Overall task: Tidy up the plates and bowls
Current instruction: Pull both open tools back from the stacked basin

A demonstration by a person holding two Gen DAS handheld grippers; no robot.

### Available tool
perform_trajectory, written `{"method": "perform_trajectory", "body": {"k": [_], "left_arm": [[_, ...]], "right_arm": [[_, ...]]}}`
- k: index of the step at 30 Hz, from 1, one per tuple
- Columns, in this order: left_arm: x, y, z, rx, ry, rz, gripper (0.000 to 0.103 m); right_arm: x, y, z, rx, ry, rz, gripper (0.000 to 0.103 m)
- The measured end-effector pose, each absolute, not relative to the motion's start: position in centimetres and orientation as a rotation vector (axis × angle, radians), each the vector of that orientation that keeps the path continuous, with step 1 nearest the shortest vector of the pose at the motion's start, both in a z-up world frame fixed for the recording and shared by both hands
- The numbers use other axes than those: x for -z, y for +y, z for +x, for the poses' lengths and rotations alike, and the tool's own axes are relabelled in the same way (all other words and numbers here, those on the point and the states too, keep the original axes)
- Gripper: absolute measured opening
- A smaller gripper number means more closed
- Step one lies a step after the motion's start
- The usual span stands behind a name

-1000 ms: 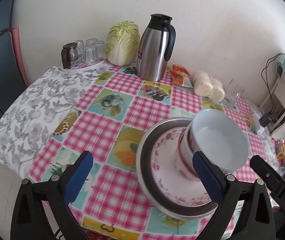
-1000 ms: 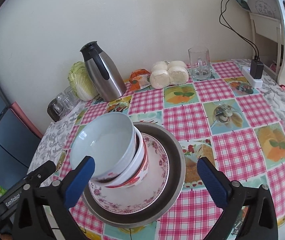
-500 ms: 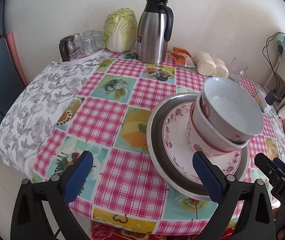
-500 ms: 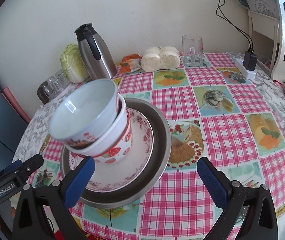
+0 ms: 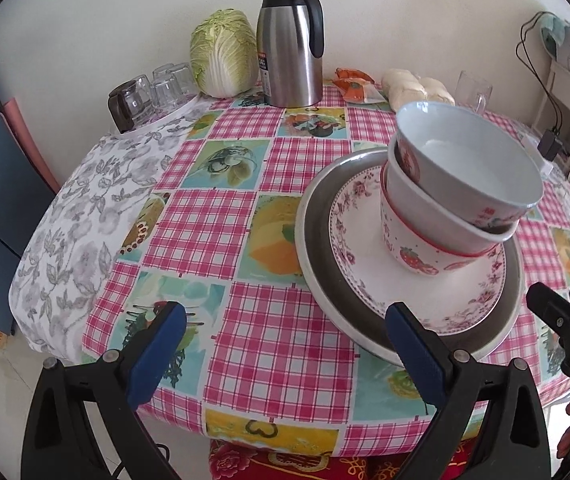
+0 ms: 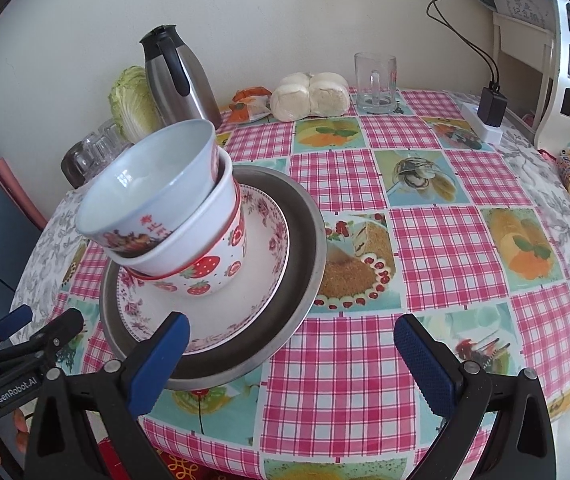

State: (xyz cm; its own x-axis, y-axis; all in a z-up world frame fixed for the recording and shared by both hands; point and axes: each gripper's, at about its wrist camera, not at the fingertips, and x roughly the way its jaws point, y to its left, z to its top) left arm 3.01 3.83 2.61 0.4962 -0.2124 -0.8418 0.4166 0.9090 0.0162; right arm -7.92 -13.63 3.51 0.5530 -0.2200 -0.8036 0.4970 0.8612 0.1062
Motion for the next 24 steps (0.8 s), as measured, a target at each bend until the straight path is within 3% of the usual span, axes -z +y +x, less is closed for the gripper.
{"method": "perform_trajectory", "body": {"k": [24], "left_arm": [[-0.8, 3.2, 3.2, 0.359, 1.033, 0.289, 0.100]], "right_arm": [[-2.1, -13.9, -7.8, 0.439, 0.940, 0.339, 0.103]]}}
